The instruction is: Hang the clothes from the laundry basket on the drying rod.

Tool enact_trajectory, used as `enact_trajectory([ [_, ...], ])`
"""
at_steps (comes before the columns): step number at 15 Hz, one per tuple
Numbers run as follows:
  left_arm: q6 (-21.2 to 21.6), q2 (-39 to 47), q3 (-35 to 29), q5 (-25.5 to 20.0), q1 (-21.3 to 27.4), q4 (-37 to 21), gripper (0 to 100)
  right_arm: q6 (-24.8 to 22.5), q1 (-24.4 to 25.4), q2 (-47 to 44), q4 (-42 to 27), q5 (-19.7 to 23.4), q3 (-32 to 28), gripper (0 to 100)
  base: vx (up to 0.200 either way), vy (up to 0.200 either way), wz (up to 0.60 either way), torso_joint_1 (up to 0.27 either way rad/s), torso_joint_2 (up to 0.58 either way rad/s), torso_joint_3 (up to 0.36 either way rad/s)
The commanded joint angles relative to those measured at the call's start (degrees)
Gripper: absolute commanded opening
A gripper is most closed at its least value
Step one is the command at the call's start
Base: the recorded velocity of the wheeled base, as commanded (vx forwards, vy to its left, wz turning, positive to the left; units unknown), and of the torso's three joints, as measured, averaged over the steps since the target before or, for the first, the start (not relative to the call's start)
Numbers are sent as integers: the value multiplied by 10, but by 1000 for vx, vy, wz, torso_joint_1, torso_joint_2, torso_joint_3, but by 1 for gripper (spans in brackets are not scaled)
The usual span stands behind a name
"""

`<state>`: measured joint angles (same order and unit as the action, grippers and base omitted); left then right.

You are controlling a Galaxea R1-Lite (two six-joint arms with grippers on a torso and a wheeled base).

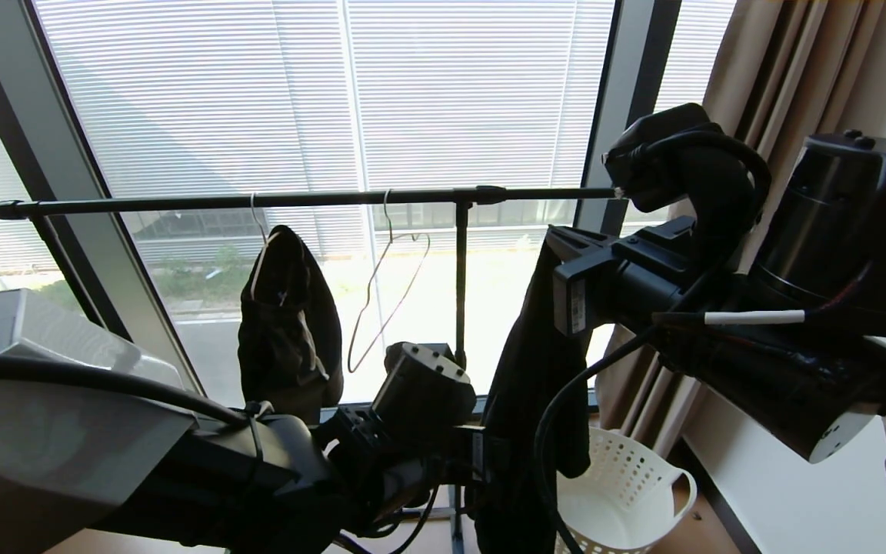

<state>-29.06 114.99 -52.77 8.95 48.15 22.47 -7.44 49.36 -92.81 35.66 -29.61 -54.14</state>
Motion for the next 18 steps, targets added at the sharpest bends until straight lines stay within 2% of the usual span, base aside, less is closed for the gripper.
enact_trajectory([
  [1,0,0,2,3,10,0,100,1,-7,1,1,0,3,0,0,0,0,0,0,0],
  [2,0,0,2,8,12,0,100,0,-8,1,1,0,3,0,0,0,0,0,0,0],
  [3,0,-3,3,27,19,-1,0,1,-16,1,2,0,3,0,0,0,0,0,0,0],
  [8,1,-91,55,41,18,-2,0,-3,-73,-4,2,0,-2,0,0,0,0,0,0,0],
  [12,16,-152,74,41,-31,-5,0,-39,-103,10,0,0,8,0,0,0,0,0,0,0],
  [13,29,-163,68,40,-52,-5,0,-65,-112,28,-3,0,32,0,0,0,0,0,0,0],
  [16,47,-163,38,37,-73,-6,0,-89,-114,45,-7,5,71,0,0,0,0,0,0,0],
  [18,63,-156,-33,33,-83,-57,0,-116,-114,49,-4,39,134,0,0,0,0,0,0,0],
])
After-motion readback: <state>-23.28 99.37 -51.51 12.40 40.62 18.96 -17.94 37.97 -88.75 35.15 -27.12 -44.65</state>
